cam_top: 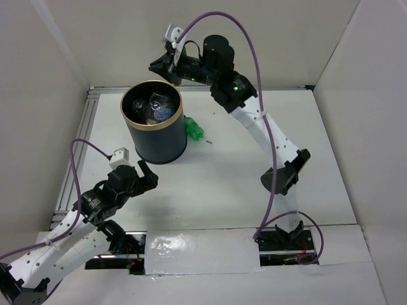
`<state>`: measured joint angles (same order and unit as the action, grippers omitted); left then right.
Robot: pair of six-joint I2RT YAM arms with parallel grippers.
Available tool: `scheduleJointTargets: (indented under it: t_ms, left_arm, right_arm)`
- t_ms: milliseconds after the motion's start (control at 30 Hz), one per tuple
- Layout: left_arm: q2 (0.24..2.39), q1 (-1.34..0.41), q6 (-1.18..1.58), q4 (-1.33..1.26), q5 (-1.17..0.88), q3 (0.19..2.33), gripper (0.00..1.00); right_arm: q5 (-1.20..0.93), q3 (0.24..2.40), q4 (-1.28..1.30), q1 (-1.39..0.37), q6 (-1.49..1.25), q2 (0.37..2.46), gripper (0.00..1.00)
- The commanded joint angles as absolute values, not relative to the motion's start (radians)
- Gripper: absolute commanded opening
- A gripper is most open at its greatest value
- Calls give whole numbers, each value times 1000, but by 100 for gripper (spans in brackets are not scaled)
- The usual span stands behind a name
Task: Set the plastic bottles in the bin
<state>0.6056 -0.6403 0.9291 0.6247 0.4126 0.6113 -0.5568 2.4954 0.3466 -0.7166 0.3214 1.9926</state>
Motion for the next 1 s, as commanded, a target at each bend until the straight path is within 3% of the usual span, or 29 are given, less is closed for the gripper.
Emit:
scheduleJointTargets:
  t_ms: [0,33,67,167,400,633,967]
  left_arm:
    - [571,-646,963,598,391,592,98]
    - [562,-646,963,598,391,592,98]
    - [561,-646,963,598,391,583,98]
    - [561,-646,963,598,382,574,100]
    - [583,-646,963,560,373,565,100]
    - [632,-646,954,545,342,574,100]
    - [641,-655,985,572,324,572,100]
  right_arm:
    - [-410,2464,351,-678,307,2056,22]
    - [-364,2412,351,-651,295,2043,33]
    - [-344,2383,383,-632,284,2043,54]
    - [-319,2228,406,-537,275,2011,75]
    - [-356,2154,439,-368,206,1987,76]
    - [-478,2062,518,-368,163,2097,78]
    - [-548,2005,529,-399,101,2261,90]
